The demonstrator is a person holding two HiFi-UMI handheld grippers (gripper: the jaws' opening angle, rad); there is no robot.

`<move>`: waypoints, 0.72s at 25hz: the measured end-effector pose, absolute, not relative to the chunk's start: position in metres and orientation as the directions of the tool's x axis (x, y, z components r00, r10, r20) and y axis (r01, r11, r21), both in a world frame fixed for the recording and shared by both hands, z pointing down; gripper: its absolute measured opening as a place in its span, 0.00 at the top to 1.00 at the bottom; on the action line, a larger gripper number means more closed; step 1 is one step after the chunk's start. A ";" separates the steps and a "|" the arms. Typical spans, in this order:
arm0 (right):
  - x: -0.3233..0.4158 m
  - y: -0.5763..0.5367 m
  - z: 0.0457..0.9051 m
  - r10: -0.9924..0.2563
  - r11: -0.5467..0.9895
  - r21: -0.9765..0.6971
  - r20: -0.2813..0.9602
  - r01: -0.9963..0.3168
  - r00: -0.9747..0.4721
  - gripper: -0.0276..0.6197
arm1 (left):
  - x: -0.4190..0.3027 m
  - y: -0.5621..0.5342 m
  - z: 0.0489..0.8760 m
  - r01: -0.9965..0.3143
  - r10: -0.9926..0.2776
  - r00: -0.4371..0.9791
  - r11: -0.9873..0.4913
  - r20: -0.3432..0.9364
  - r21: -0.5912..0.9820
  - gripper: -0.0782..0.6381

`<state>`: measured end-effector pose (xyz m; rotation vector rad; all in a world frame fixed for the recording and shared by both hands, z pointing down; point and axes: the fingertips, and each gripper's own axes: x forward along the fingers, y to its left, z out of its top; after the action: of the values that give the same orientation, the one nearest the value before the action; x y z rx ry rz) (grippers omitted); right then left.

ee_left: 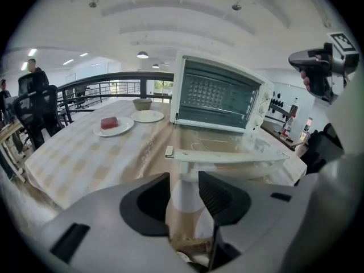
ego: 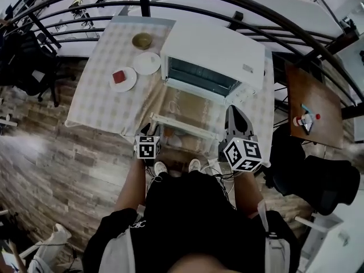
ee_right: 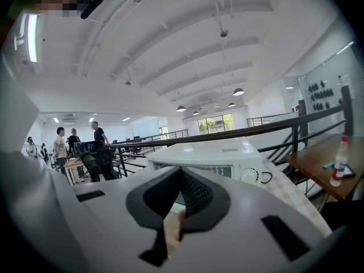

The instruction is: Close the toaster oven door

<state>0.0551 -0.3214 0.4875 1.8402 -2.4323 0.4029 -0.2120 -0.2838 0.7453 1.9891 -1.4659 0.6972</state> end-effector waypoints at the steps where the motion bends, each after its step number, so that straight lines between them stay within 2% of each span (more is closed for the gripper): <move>1: 0.056 -0.322 0.489 -0.937 0.243 -0.169 0.213 -0.955 -0.276 0.95 | -0.212 -0.287 0.748 -0.961 -0.667 0.269 -0.235 0.695 0.147 0.68; 9: 0.064 -0.321 0.495 -0.944 0.198 -0.168 0.234 -0.966 -0.234 0.95 | -0.205 -0.302 0.761 -0.947 -0.661 0.321 -0.236 0.678 0.217 0.68; 16: 0.062 -0.325 0.493 -0.947 0.190 -0.171 0.228 -0.967 -0.226 0.95 | -0.202 -0.323 0.740 -0.943 -0.726 0.330 -0.288 0.603 0.170 0.72; 18: 0.059 -0.327 0.491 -0.948 0.193 -0.173 0.220 -0.966 -0.229 0.95 | -0.198 -0.329 0.727 -0.938 -0.741 0.337 -0.319 0.581 0.137 0.76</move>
<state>0.0593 -0.3265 0.4913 1.9091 -2.3763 0.4236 -0.1982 -0.3292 0.7270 2.1539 -1.4713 0.5824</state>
